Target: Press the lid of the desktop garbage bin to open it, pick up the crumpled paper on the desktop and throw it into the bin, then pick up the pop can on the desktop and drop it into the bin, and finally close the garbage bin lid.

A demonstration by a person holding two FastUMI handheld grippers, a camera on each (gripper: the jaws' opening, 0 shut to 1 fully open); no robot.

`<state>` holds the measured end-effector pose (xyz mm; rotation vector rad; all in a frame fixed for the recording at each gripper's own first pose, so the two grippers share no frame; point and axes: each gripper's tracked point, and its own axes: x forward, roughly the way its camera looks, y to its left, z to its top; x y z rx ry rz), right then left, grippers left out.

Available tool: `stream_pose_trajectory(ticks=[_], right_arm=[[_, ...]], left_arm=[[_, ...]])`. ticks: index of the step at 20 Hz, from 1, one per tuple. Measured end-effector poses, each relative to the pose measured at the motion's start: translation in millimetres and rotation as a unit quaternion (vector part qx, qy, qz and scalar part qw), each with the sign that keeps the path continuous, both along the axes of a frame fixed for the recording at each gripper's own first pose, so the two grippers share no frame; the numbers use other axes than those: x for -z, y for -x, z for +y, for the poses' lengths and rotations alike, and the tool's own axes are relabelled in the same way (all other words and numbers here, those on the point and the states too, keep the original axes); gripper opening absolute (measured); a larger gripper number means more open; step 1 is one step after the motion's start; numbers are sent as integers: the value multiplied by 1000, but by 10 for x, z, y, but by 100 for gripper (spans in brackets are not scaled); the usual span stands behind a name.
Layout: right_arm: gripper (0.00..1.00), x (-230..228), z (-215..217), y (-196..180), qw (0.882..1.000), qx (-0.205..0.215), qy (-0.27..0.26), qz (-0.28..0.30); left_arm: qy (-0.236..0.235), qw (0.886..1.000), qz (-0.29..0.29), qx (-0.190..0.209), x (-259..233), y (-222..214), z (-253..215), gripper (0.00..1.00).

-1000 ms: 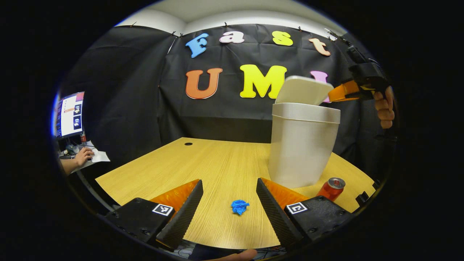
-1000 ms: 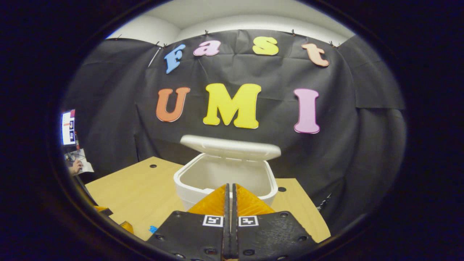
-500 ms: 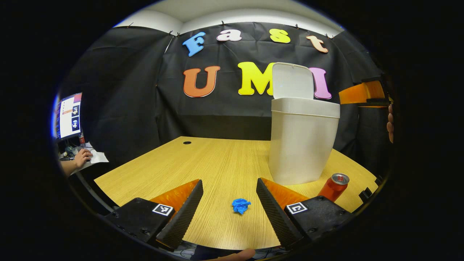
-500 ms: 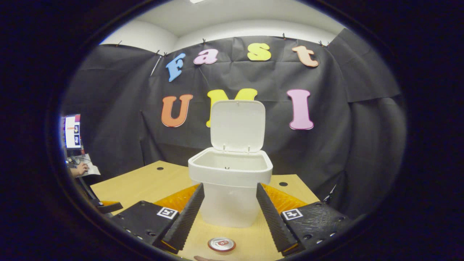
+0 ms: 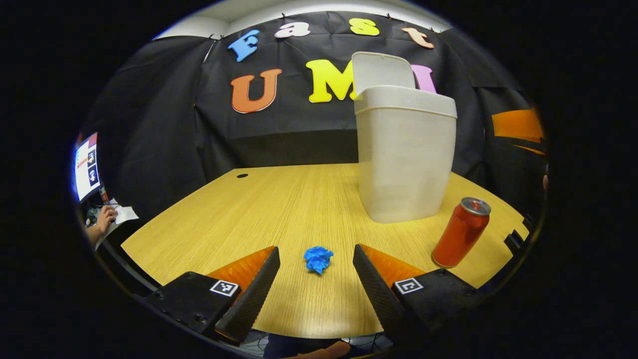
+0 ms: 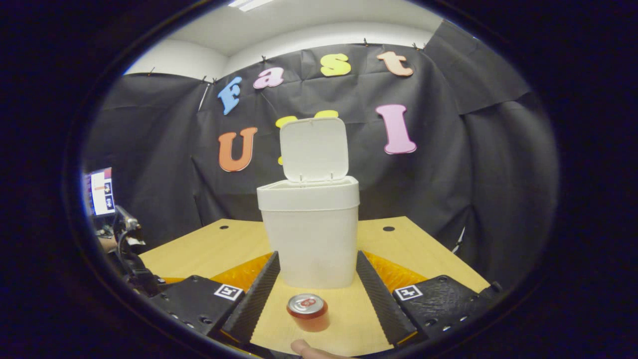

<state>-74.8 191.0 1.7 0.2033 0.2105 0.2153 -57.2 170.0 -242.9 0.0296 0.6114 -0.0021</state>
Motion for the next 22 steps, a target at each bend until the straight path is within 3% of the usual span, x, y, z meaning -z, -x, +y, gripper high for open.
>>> stream_pose_trajectory(ticks=[4, 7, 10, 13, 22], right_arm=[[93, 371, -7, 188, 1000, -20, 11, -15], [94, 843, 39, 201, 999, -35, -2, 31], [96, 1094, 155, 205, 997, -56, 3, 60], [96, 1221, 172, 209, 996, -67, 8, 61], [96, 1532, 262, 191, 994, -70, 30, 74]], left_arm=[[13, 1000, 17, -5, 188, -29, -59, 98], [15, 999, 32, -17, 341, -140, -61, 97], [34, 997, 61, -28, 517, -204, -69, 88], [24, 996, 79, -35, 635, -240, -22, 86], [20, 996, 79, -22, 747, -425, -65, 67]])
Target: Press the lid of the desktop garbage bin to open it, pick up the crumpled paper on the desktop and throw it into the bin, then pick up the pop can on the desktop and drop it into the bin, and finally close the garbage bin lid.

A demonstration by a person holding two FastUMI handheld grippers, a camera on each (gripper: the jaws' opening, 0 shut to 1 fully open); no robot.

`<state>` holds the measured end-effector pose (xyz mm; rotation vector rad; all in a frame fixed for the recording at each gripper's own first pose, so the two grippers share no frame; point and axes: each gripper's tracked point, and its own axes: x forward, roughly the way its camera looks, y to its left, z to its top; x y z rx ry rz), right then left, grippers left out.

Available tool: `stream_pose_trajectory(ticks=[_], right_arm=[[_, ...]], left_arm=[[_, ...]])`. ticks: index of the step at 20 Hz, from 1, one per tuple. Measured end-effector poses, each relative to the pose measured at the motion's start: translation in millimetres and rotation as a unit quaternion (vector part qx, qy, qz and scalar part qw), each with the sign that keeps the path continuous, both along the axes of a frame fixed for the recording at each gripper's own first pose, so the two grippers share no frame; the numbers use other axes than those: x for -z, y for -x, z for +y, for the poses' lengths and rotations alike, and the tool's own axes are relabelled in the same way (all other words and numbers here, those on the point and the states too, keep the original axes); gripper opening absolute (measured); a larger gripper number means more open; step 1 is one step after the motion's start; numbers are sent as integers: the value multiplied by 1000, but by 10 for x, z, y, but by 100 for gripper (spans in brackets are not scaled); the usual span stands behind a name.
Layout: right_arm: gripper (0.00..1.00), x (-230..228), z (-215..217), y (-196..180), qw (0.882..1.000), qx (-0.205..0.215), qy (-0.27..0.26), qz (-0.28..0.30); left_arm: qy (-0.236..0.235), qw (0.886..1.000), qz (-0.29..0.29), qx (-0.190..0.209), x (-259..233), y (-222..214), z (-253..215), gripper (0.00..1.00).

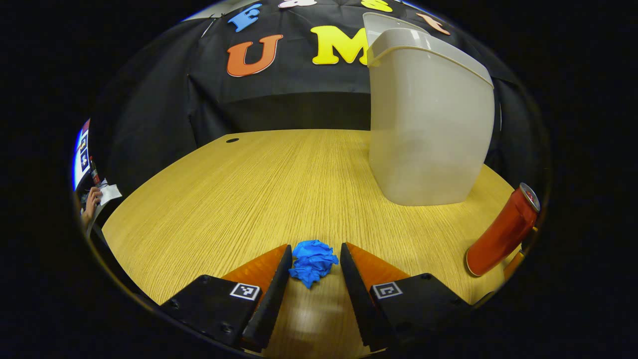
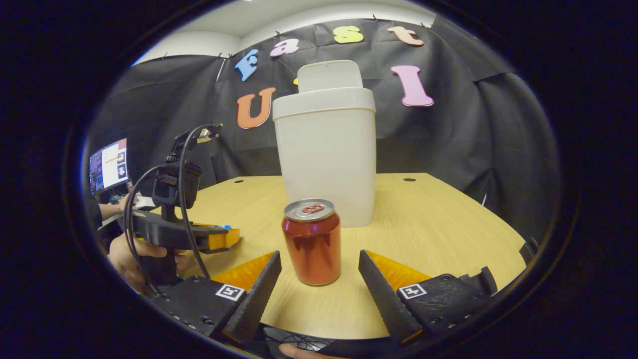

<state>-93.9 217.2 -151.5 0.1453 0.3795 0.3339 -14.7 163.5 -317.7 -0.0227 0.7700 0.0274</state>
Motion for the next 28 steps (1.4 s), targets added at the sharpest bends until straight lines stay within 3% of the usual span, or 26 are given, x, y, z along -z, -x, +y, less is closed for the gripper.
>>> stream_pose_trajectory(ticks=[2, 4, 7, 8, 10, 19, 21, 28], right_arm=[[96, 30, -14, -58, 1000, 7, -1, 3], [96, 61, -8, -133, 1000, 17, -8, 11], [96, 113, 49, -263, 999, 27, 0, 20], [93, 107, 77, -290, 999, 28, 5, 18], [96, 138, 101, -357, 999, 32, 18, 15], [96, 122, 209, -563, 998, 44, 41, 1], [82, 133, 202, -557, 998, 47, 44, 0], [78, -228, 65, -298, 998, 48, 21, -20]], left_arm=[[-5, 1000, -8, 5, 10, -8, 5, 71], [-3, 1000, -19, 5, 17, -11, 19, 64], [-8, 999, -41, 9, 25, -32, 31, 65], [-12, 999, -46, 15, 16, -48, 50, 54], [-16, 998, -49, 24, 9, -30, 59, 49], [23, 996, -81, 25, -118, -76, 22, 41], [33, 994, -100, 23, -267, -117, 24, 41], [28, 987, -157, 8, -904, -37, 199, 41]])
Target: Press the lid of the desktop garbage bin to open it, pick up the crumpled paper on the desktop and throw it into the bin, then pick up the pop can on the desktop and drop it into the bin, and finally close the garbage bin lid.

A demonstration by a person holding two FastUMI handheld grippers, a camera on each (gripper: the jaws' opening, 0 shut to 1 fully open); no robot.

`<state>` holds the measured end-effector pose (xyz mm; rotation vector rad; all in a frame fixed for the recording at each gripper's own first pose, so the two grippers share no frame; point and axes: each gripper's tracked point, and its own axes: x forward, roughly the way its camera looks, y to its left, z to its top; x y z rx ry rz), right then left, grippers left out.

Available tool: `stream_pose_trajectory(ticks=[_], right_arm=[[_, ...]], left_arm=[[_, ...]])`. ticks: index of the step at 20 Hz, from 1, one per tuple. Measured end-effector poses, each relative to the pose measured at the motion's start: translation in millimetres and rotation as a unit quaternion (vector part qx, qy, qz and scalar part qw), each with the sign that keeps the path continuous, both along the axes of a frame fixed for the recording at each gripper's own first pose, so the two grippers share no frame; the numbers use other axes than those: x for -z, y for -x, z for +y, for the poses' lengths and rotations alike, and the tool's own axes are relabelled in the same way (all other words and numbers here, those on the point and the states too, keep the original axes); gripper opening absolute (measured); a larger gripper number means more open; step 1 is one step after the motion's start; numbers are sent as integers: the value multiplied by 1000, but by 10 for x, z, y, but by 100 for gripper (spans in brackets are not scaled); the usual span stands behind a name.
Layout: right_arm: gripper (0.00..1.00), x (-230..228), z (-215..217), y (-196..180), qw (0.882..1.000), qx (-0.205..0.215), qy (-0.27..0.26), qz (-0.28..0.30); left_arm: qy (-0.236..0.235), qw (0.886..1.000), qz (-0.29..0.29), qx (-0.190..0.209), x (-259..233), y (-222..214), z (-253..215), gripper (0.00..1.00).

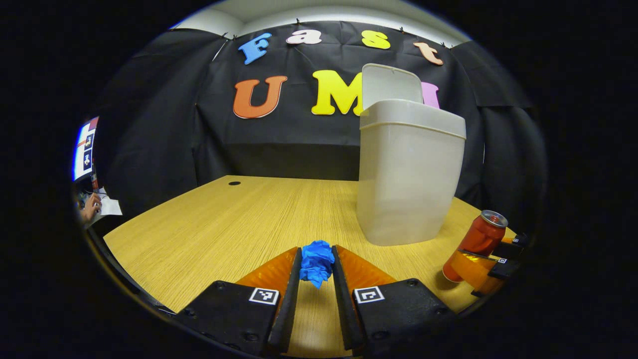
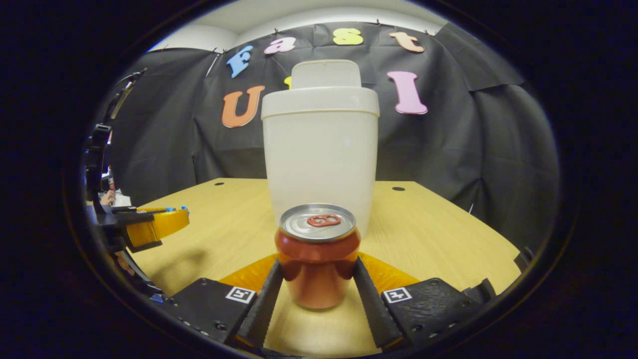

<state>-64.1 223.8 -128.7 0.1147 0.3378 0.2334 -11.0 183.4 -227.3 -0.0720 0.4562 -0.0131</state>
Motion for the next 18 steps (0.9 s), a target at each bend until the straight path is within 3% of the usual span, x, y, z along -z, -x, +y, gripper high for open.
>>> stream_pose_trajectory(ticks=[5, 10, 16, 18], right_arm=[[77, -252, -239, 221, 1000, 0, -27, -15], [77, -341, -556, 206, 999, 19, -44, -22], [77, -225, -850, 142, 998, 25, -57, -11], [77, -165, -926, 127, 998, 30, -62, -2]], left_arm=[[19, 999, -35, -3, -485, -8, 8, 41], [1, 998, -61, 3, -930, -40, 35, 41], [7, 997, -74, 29, -1275, -147, -264, 44], [8, 996, -78, 40, -1374, -255, -405, 40]])
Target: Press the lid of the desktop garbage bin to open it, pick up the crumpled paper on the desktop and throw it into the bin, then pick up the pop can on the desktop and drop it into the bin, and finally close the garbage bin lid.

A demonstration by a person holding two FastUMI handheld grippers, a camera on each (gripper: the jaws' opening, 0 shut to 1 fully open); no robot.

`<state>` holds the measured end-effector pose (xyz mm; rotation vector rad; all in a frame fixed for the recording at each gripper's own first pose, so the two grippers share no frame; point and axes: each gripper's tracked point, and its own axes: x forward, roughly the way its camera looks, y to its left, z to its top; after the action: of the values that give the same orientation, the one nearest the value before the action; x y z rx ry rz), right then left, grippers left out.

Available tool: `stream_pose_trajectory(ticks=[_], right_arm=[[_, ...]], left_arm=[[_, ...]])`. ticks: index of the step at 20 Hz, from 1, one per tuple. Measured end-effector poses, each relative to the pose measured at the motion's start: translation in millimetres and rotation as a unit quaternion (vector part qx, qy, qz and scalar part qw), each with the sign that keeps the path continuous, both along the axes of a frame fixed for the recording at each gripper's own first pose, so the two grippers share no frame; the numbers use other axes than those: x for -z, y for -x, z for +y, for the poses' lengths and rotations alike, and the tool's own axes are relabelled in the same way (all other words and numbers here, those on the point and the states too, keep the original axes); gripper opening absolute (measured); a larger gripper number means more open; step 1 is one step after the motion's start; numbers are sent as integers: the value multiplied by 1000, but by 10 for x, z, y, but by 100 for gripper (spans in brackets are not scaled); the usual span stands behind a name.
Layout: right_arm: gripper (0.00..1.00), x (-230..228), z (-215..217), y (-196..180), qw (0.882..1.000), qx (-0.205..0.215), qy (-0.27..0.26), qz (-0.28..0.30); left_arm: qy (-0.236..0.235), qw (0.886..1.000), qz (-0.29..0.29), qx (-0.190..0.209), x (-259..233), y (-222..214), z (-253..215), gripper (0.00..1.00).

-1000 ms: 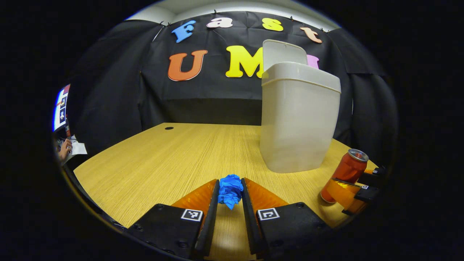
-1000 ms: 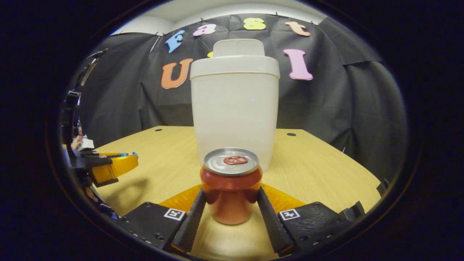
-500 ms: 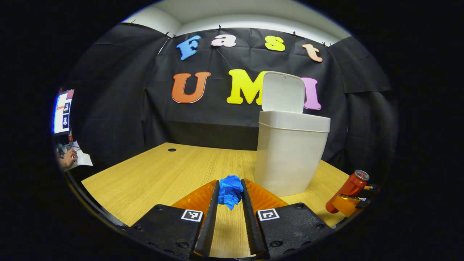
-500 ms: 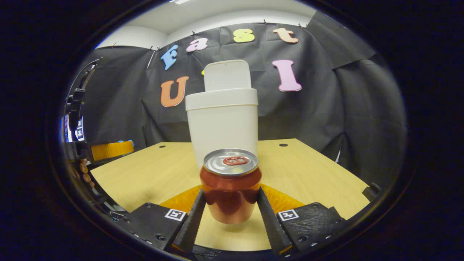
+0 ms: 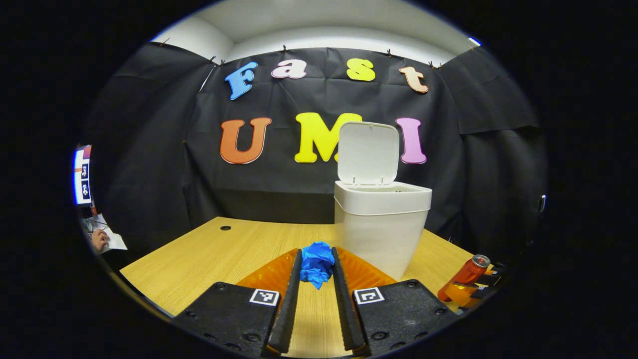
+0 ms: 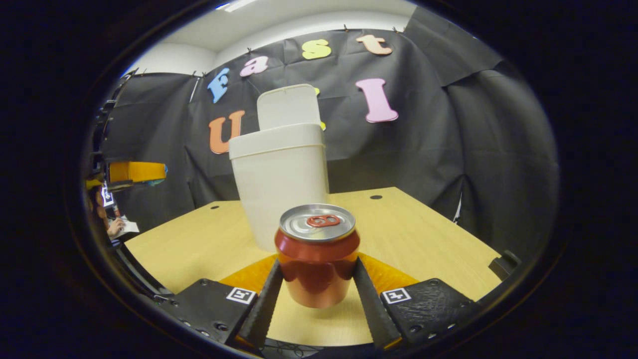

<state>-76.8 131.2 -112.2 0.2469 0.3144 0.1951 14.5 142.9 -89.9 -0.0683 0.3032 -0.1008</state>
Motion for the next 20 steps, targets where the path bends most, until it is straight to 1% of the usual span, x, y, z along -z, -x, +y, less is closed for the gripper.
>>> stream_pose_trajectory(ticks=[4, 5, 6, 7, 8, 10, 13, 14, 15, 16, 19, 20], right_arm=[[77, 203, -134, 40, 1000, 8, 6, 20], [77, 232, -156, 41, 1000, 9, 6, 24], [77, 253, -178, 36, 1000, 9, 4, 26], [77, 275, -189, 40, 1000, 9, 2, 26], [77, 289, -196, 25, 1000, 8, -1, 26], [77, 309, -200, 2, 1000, 5, -5, 25], [77, 327, -199, -51, 1000, 1, -11, 25], [77, 340, -192, -64, 1000, 0, -11, 26], [77, 345, -192, -75, 1000, -1, -11, 28], [77, 353, -186, -77, 1000, -2, -10, 29], [77, 414, -238, -84, 999, 0, -9, 36], [77, 437, -259, -91, 999, 2, -9, 40]], left_arm=[[26, 999, -3, 42, -252, -323, -444, 41], [24, 999, -11, 47, -342, -417, -531, 41], [19, 998, -21, 51, -418, -502, -598, 44], [14, 998, -31, 56, -496, -599, -666, 40], [6, 998, -38, 59, -550, -696, -716, 40], [-7, 997, -43, 64, -612, -901, -806, 37], [-13, 996, -54, 67, -699, -1228, -907, 37], [-13, 996, -59, 70, -715, -1341, -951, 37], [-11, 996, -54, 75, -667, -1443, -1020, 34], [-5, 995, -49, 81, -629, -1526, -1098, 37], [-2, 993, -45, 106, -541, -1746, -1370, 37], [-5, 993, -38, 108, -461, -1796, -1421, 38]])
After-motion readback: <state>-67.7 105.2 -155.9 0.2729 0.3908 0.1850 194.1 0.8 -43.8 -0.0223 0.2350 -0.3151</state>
